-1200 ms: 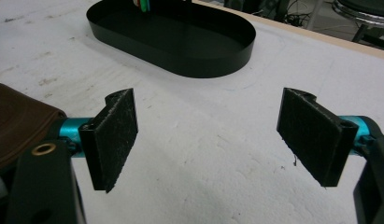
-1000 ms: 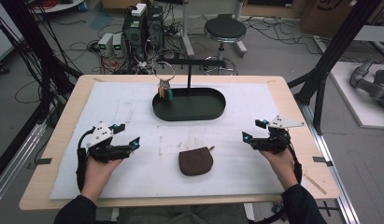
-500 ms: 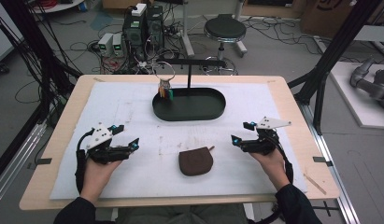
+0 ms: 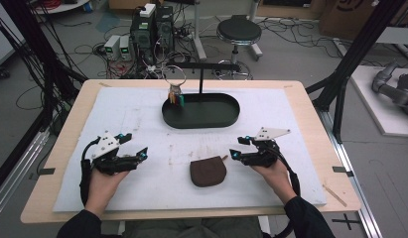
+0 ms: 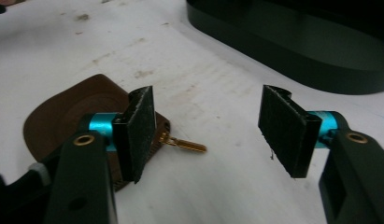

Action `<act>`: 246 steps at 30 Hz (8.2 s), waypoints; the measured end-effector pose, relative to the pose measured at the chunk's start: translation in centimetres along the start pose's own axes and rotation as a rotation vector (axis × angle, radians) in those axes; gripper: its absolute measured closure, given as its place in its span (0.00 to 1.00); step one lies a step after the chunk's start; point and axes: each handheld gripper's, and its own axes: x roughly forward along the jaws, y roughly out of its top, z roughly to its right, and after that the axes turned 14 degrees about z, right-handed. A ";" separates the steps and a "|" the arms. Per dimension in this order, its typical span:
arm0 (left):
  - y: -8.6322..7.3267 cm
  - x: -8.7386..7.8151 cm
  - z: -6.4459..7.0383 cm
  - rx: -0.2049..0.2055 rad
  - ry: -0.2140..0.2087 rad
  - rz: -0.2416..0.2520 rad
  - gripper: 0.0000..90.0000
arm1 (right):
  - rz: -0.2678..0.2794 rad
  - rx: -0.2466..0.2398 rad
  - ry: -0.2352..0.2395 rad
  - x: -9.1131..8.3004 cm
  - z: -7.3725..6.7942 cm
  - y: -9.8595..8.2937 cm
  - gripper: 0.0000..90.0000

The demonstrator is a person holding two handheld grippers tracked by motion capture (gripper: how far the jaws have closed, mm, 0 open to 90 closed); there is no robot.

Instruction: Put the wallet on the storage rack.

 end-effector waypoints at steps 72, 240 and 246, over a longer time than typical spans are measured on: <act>0.3 6.8 4.3 -0.139 -0.444 -0.064 0.29 | 0.021 -0.059 0.253 1.1 -3.0 1.4 1.00; 1.1 23.6 0.5 0.059 -0.169 -0.155 0.74 | 0.229 0.061 -0.209 -5.0 3.3 1.4 0.36; 0.9 23.8 0.5 0.070 -0.168 -0.162 0.74 | 0.227 0.056 -0.209 -5.0 3.3 1.4 0.36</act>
